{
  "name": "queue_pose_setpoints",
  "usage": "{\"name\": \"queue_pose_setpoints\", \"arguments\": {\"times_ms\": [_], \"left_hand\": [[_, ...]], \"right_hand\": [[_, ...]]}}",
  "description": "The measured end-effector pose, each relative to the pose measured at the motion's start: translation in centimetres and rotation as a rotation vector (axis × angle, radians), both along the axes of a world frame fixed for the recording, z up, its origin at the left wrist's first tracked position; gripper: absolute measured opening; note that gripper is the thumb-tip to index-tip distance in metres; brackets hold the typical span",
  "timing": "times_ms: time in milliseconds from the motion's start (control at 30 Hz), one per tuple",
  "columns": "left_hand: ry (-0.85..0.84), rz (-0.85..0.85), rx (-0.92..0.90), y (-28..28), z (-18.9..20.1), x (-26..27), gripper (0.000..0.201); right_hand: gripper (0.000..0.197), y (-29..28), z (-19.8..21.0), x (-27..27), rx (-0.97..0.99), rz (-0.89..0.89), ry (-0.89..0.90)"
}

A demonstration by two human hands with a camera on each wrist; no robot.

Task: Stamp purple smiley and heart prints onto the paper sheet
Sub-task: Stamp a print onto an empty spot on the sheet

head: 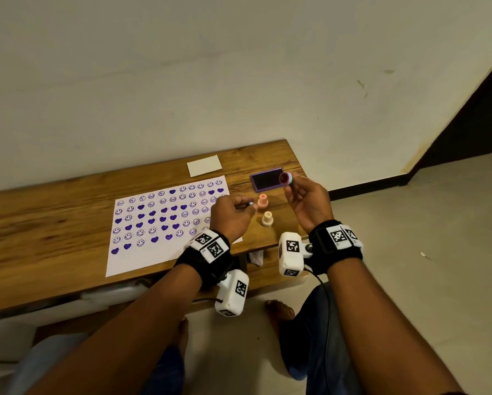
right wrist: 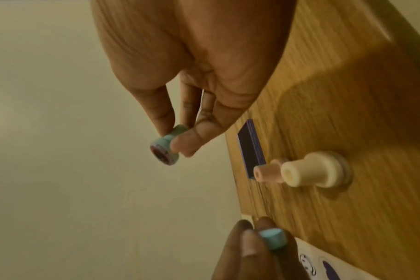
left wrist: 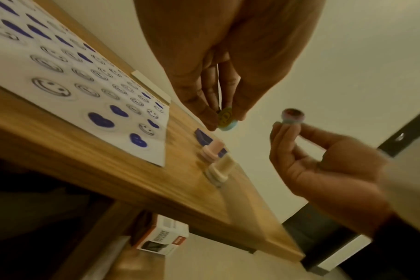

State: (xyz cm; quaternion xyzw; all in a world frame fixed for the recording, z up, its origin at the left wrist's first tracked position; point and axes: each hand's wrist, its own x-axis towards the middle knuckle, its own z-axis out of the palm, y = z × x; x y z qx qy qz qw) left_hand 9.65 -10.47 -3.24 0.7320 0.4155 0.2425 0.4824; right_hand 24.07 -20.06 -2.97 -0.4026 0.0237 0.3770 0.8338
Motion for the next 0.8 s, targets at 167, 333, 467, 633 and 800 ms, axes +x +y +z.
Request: {"name": "queue_pose_setpoints", "arguments": {"times_ms": [167, 333, 467, 633, 800], "left_hand": [[0.174, -0.064, 0.143, 1.2, -1.3, -0.5, 0.03], [0.405, -0.233, 0.384, 2.0, -2.7, 0.3, 0.036], [0.451, -0.254, 0.395, 2.6, -3.4, 0.8, 0.036], [0.458, -0.292, 0.419, 3.1, -3.8, 1.1, 0.04], [0.453, -0.282, 0.432, 2.8, -4.2, 1.3, 0.044]], "right_hand": [[0.013, 0.6, 0.7, -1.4, 0.075, 0.107, 0.156], [0.026, 0.8, 0.6, -1.3, 0.185, 0.163, 0.31], [0.032, 0.8, 0.4, -0.7, 0.19, 0.191, 0.33], [0.035, 0.7, 0.3, -0.4, 0.187, 0.184, 0.338], [0.028, 0.9, 0.3, -0.5, 0.17, 0.145, 0.302]]}}
